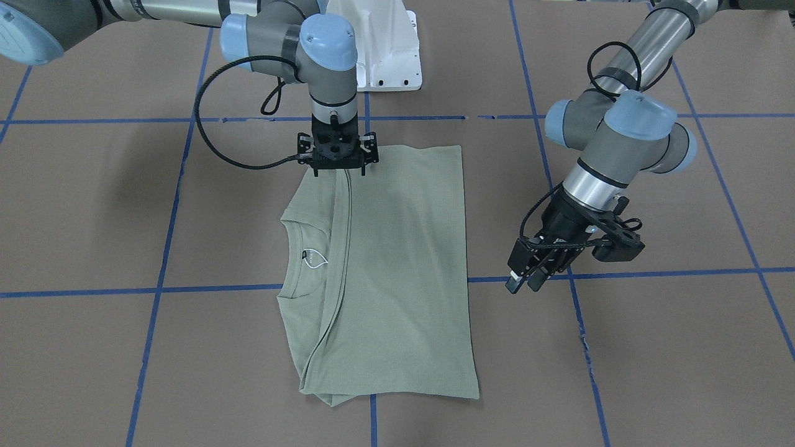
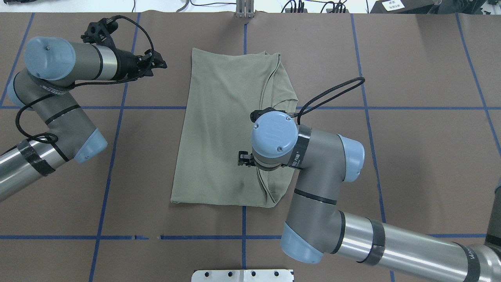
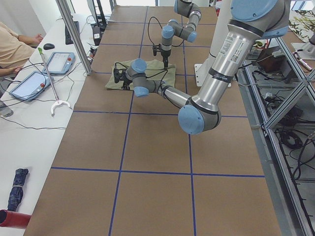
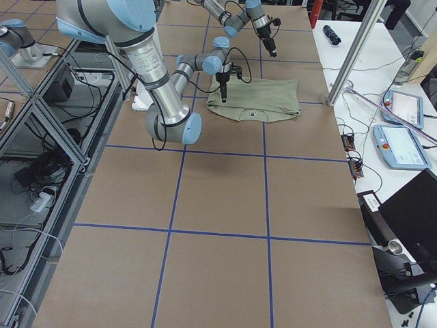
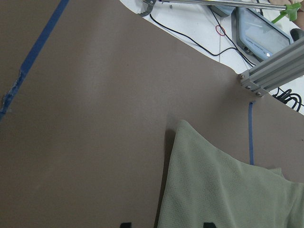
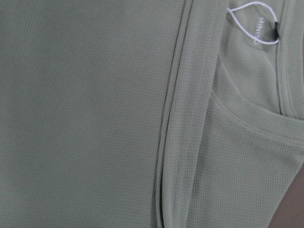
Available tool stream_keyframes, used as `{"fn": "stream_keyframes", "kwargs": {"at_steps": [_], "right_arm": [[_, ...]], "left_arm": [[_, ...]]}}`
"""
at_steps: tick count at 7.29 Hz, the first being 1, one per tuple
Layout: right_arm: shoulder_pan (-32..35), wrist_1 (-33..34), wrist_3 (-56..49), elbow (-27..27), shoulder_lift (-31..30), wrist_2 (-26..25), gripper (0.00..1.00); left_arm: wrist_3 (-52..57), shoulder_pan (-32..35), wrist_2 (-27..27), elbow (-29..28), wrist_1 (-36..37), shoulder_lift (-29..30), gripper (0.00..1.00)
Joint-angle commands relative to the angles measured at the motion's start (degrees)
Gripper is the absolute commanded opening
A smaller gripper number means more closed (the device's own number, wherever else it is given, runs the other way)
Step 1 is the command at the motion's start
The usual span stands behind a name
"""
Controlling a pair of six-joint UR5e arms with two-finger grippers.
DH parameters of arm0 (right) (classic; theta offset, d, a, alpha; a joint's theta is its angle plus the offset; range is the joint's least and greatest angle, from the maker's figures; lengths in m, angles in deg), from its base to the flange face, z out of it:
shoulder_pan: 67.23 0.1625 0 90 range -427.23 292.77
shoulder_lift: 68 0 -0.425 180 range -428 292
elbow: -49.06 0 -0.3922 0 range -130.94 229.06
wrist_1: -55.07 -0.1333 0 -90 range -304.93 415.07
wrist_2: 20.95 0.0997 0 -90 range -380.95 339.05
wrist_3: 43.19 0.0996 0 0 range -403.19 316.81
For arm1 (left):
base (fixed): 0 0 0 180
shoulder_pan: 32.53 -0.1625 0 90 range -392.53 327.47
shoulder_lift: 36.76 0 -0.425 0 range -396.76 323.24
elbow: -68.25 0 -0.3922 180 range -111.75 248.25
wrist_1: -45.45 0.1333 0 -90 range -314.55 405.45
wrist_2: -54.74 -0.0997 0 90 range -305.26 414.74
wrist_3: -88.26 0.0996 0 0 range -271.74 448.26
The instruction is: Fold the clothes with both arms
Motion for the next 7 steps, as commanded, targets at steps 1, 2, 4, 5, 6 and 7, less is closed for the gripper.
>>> {"fn": "stream_keyframes", "kwargs": {"at_steps": [1, 2, 4, 5, 6, 7], "right_arm": [[-1.5, 1.5, -2.6, 2.0, 0.2, 0.1, 1.0], [-1.5, 1.9, -2.9, 2.4, -0.4, 0.2, 1.0], [-1.1, 5.8, -5.2, -0.2, -2.4, 0.2, 1.0], [-0.5, 6.7, -7.2, -4.1, -5.9, 0.2, 1.0], [0.3, 6.7, -7.8, -8.6, -11.0, 0.2, 1.0], [1.2, 6.7, -10.1, -12.0, -14.7, 0.2, 1.0]], "left_arm": [[0.0, 0.0, 0.0, -0.1, -0.1, -0.1, 0.59], [0.1, 0.0, 0.0, -0.1, -0.1, -0.1, 0.59], [0.1, 0.0, 0.1, -0.1, -0.1, -0.1, 0.59], [0.2, 0.0, 0.1, -0.1, -0.1, -0.1, 0.59], [0.1, -0.1, 0.1, 0.0, -0.1, -0.1, 0.59], [0.1, 0.0, 0.1, 0.0, -0.1, -0.1, 0.59]]}}
